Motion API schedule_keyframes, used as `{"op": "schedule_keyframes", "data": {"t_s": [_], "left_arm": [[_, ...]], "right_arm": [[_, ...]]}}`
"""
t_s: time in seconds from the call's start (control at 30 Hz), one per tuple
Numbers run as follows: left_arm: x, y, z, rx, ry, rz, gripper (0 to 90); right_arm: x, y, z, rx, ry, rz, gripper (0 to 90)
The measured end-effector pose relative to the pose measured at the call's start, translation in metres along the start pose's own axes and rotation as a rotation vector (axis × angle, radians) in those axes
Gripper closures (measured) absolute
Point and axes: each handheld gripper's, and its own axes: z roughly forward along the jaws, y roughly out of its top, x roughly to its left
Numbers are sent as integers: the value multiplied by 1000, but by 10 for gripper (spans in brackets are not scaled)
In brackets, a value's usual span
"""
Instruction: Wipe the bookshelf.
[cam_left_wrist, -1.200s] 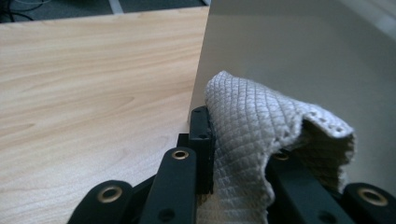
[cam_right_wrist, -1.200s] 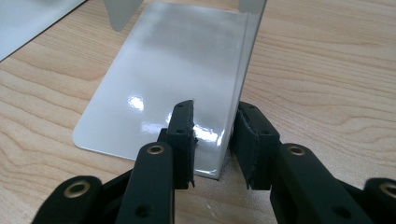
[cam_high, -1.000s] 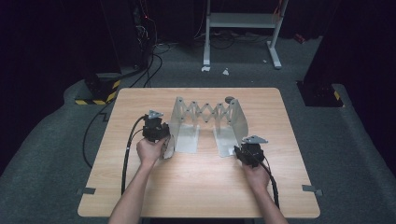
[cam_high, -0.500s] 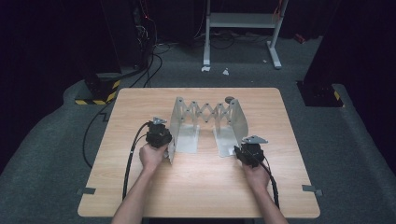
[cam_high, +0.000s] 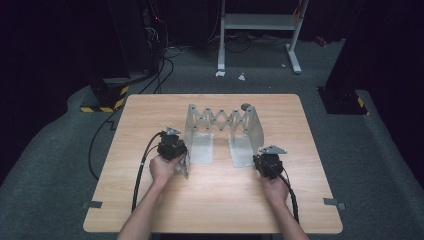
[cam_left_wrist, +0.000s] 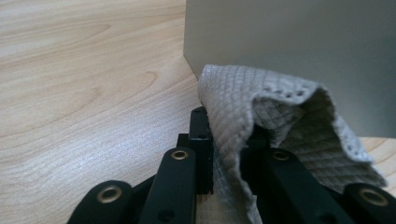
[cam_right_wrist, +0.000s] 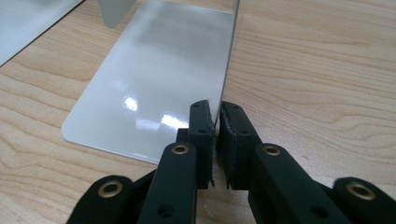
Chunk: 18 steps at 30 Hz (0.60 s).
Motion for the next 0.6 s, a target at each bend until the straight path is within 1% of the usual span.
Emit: {"op": "schedule_keyframes", "data": {"t_s": [0.07,0.13,0.23,0.27,0.3,0.37,0.4,0.43,0.47,0.6], "left_arm": [[0,2,-3,-10,-6,-7,799],[1,5,-8,-34,-16,-19,798],[2,12,-15,-54,-19,-16,799],[2,18,-21,-72,-23,-14,799],[2,18,-21,-72,-23,-14,799],[3,25,-27,-98,-27,-18,799],[3,32,-34,-124,-32,-20,800],[3,32,-34,-124,-32,-20,801],[3,36,-38,-142,-35,-22,801],[5,51,-50,-186,-53,-28,805]], "right_arm": [[0,0,0,1,-2,0,837],[0,0,0,1,-3,-1,838],[0,0,0,1,-2,-1,838],[0,0,0,1,0,-2,837],[0,0,0,1,0,-2,837],[0,0,0,1,0,-2,836],[0,0,0,1,1,-2,835],[0,0,0,1,1,-2,835],[0,0,0,1,1,-1,835],[0,0,0,1,5,-3,833]]}}
